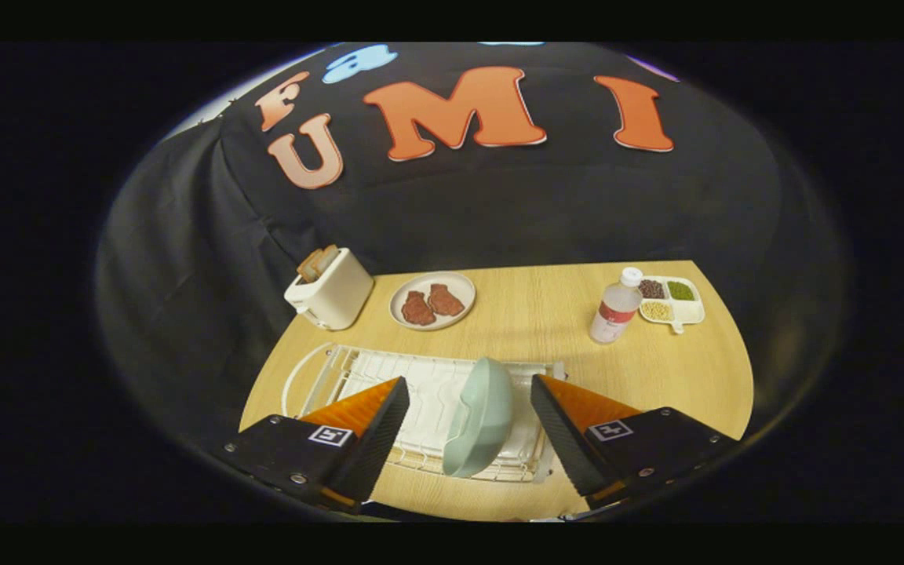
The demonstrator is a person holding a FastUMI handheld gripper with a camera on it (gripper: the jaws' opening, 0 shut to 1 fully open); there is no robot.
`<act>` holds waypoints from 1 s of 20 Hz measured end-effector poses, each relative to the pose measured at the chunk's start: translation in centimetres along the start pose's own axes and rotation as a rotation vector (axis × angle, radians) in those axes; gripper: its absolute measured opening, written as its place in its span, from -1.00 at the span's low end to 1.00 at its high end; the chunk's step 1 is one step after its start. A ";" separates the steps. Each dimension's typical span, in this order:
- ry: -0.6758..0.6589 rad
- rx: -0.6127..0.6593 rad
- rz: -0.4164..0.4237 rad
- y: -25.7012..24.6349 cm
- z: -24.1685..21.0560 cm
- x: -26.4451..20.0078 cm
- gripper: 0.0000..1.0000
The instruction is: Take the plate from the dish rack, then take the spoon from the basket and place it into the plate.
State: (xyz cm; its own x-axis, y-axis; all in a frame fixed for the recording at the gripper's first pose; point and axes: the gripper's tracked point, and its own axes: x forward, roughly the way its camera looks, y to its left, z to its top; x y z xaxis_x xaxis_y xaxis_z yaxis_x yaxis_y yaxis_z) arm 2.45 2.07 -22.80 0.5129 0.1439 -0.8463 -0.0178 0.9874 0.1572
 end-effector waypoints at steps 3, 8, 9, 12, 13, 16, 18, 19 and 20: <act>0.110 0.000 -0.026 -0.8 -2.0 1.3 0.73; 0.240 0.000 -0.055 -1.0 -4.2 3.2 0.54; 0.259 -0.001 -0.058 -0.9 -4.6 3.5 0.47; 0.293 0.003 -0.081 -0.9 -5.2 4.4 0.33; 0.303 0.005 -0.092 -0.9 -5.5 4.6 0.24; 0.331 0.006 -0.145 -1.1 -6.3 5.2 -0.09; 0.331 0.014 -0.191 -1.4 -6.3 5.3 -0.27; 0.334 0.019 -0.208 -1.4 -6.4 5.3 -0.32; 0.334 0.022 -0.224 -1.7 -6.4 5.2 -0.34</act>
State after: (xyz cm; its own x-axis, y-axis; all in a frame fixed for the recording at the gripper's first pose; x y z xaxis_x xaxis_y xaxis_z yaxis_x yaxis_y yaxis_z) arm -0.34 1.54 -30.69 0.1947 -0.0577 -0.9792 0.0832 0.9956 -0.0421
